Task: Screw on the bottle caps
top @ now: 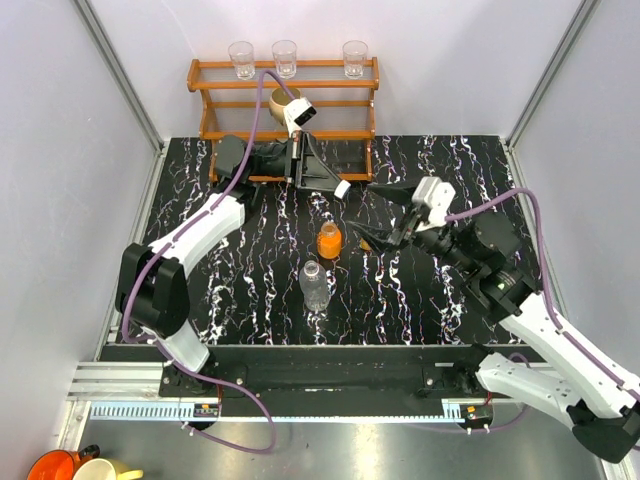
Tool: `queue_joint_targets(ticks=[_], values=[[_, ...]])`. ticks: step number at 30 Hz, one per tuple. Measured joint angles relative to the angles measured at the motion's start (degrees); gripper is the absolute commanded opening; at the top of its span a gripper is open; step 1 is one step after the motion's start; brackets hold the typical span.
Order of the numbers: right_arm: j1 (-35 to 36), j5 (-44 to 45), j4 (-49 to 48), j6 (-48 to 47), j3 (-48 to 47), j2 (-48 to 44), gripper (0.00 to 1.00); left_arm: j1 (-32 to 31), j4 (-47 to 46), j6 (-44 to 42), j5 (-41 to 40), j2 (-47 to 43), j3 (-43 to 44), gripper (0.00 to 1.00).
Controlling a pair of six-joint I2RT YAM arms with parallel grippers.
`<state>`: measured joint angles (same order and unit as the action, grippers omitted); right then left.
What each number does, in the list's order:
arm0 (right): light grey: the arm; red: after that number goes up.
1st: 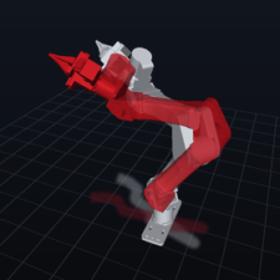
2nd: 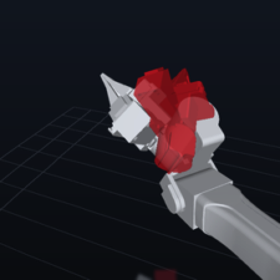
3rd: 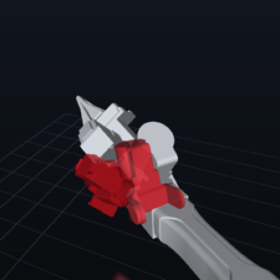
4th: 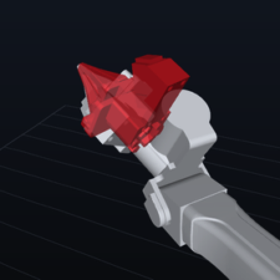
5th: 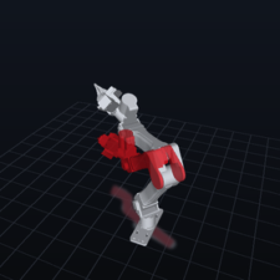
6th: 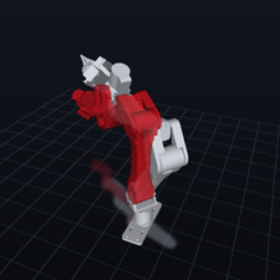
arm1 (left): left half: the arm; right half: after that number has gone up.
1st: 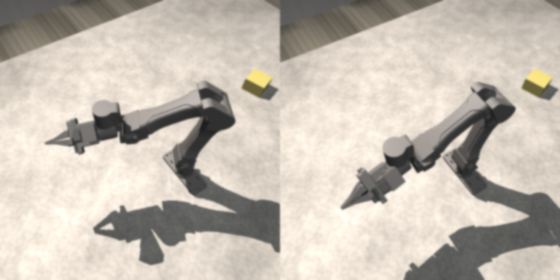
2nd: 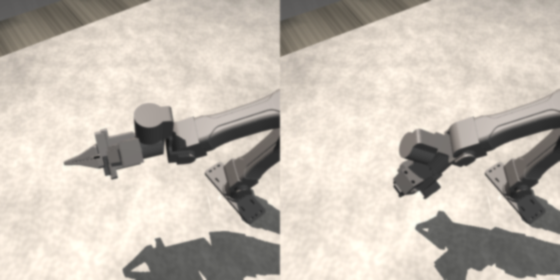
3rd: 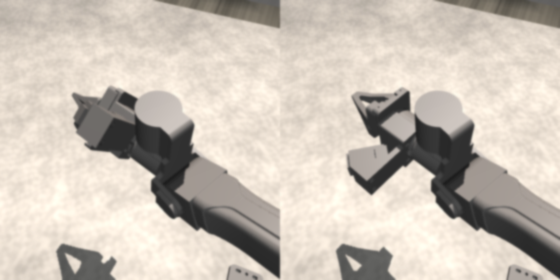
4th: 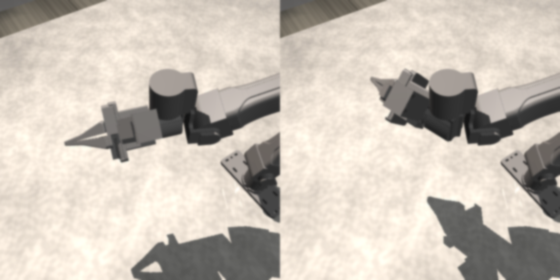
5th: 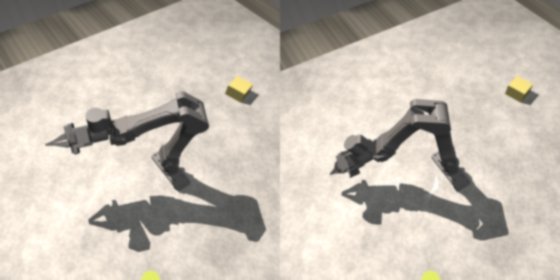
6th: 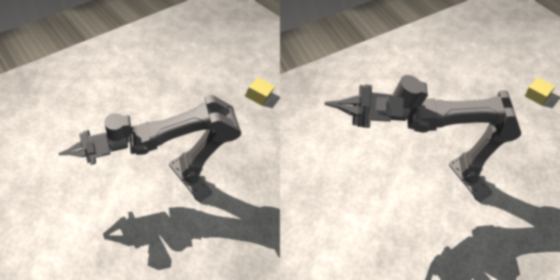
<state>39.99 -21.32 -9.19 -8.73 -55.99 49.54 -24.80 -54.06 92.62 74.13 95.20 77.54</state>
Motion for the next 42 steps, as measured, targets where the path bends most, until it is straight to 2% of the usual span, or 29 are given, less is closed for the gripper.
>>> queue_joint_targets(ticks=[5, 12, 22, 42], values=[[7.37, 7.17, -0.24, -9.05, -0.02, 3.17, 0.72, -0.11, 0.26, 0.2, 0.02, -0.24, -0.46, 0.0], [10.16, 13.22, -1.57, -14.51, 0.04, 5.55, 0.69, -0.15, 0.33, 0.17, -0.07, -1.86, -1.36, 0.0], [11.34, 15.89, -4.48, -16.09, 0.07, 5.51, 0.6, -0.24, 0.55, -0.24, -0.15, -2.93, -3.1, 0.0], [12.35, 17.92, -4.46, -15.91, -0.9, 6.64, 0.3, -0.22, 0.68, -0.83, 0.44, -3.34, -3.8, 0.0]])
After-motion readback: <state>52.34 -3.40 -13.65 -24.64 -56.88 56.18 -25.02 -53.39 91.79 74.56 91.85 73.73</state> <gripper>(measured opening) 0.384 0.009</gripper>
